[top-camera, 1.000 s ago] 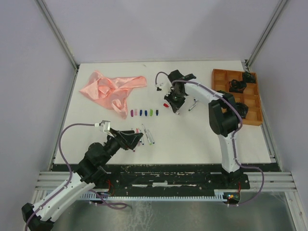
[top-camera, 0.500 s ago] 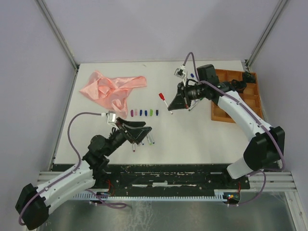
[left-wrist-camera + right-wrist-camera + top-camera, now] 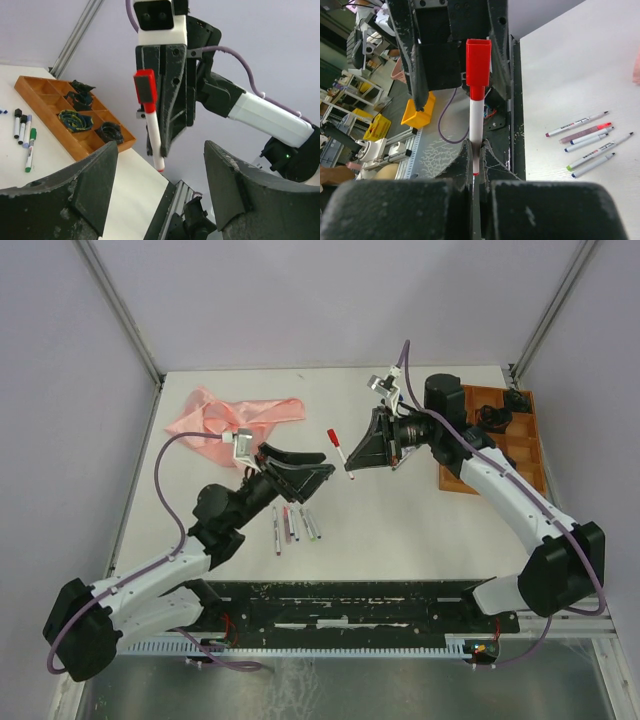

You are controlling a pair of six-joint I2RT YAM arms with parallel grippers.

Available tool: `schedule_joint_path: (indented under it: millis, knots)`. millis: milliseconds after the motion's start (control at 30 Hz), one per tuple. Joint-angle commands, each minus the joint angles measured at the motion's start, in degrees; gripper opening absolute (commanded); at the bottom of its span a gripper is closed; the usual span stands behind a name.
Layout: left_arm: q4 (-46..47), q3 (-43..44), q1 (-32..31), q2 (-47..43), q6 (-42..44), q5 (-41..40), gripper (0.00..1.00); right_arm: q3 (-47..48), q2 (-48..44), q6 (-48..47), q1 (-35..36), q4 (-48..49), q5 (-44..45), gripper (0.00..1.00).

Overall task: Open the pen caps
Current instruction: Open the pen cap from the pen.

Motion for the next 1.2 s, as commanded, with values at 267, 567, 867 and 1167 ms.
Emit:
schedule_joint_path:
  millis: [267,567,867,1167]
  knots:
    - [-1.23,9.89,1.60,4.61,-1.67,0.88,0.62,0.18,-0.59,0.04,3.86,2.65,-2.36,0.00]
    - [-1.94,10.40,1.90,4.91,-1.94,1.04,0.47,0.96,0.56,-4.07,5.26,-1.59,-1.86,0.00]
    - [-2.71,10.44,1.88,4.58,-1.90,3.27,0.04,1.68,0.67,-6.99,5.34,-4.91,-0.87,0.00]
    - [-2.44,8.84,1.93,4.76,-1.51,4.45,0.03,1.16,-0.36,-7.64,5.35,-5.15,0.34,0.33]
